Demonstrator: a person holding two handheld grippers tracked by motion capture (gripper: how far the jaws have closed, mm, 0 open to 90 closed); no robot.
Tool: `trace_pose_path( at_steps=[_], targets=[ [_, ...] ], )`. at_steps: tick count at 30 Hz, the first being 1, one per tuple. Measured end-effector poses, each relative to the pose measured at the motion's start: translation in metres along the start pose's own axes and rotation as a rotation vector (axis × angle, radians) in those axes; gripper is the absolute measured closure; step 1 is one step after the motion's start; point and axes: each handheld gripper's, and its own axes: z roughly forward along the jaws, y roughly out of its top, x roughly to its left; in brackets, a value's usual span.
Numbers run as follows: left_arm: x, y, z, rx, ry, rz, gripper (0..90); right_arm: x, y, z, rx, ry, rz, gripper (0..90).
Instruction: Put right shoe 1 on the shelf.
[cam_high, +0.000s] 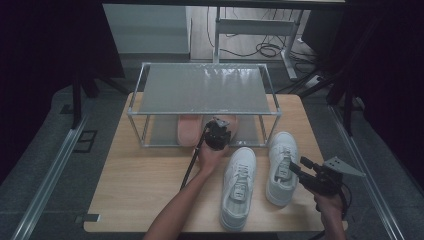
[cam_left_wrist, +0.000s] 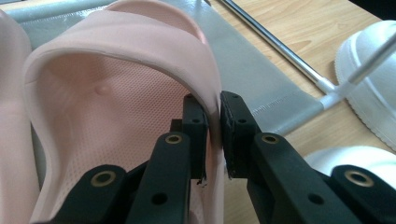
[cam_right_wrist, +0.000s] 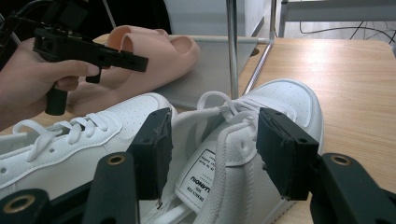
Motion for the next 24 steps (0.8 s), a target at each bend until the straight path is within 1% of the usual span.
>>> trace_pose_path(
  at_steps=[2,4,5,7,10,12,13,16,17,18,19,20,21,24],
  targets=[
    [0.0,0.0,0.004,-0.001,0.013,-0.011,81.2,0.0,0.0,0.0,0.0,-0.001,0.001,46.1],
    [-0.001,-0.001,0.007,-0.007,0.039,-0.012,80.1,0.0,0.0,-0.001,-0.002,-0.002,0.001,46.1],
    [-0.001,-0.001,0.009,-0.003,0.043,-0.015,79.2,0.0,0.0,-0.001,-0.003,-0.002,0.001,46.1],
    [0.0,0.002,0.01,-0.005,0.077,0.01,78.4,0.0,0.0,-0.001,-0.005,0.002,0.004,46.2],
    [-0.002,0.004,0.011,-0.002,0.094,0.021,76.2,0.0,0.0,-0.002,-0.004,0.001,0.002,46.1],
    [-0.002,0.004,0.011,-0.006,0.091,0.017,73.9,0.0,0.0,-0.002,-0.004,0.001,0.001,46.2],
    [-0.002,0.004,0.01,-0.001,0.09,0.02,73.1,0.0,0.0,-0.002,-0.003,0.0,0.001,46.1],
    [-0.002,0.003,0.005,-0.003,0.081,0.031,70.1,0.0,0.0,-0.001,-0.002,0.0,0.0,46.2],
    [-0.004,0.002,0.004,-0.004,0.064,0.018,69.5,0.0,0.0,-0.001,-0.002,0.0,-0.001,46.2],
    [-0.004,0.001,0.001,-0.007,0.057,0.009,69.1,0.001,0.0,-0.001,-0.002,0.0,-0.001,46.2],
    [-0.003,0.0,-0.002,-0.008,0.054,0.017,69.1,0.001,0.0,-0.002,-0.002,0.0,0.0,46.2],
    [-0.005,-0.002,-0.005,-0.021,0.05,0.003,69.2,0.001,0.0,-0.002,-0.004,-0.001,-0.003,46.2],
    [-0.004,-0.003,-0.009,-0.015,0.05,0.02,69.5,0.001,0.0,-0.002,-0.004,0.0,-0.002,46.2],
    [-0.005,-0.005,-0.02,-0.024,0.047,0.038,71.2,0.001,0.001,-0.002,-0.006,0.001,-0.001,46.2]
  ],
)
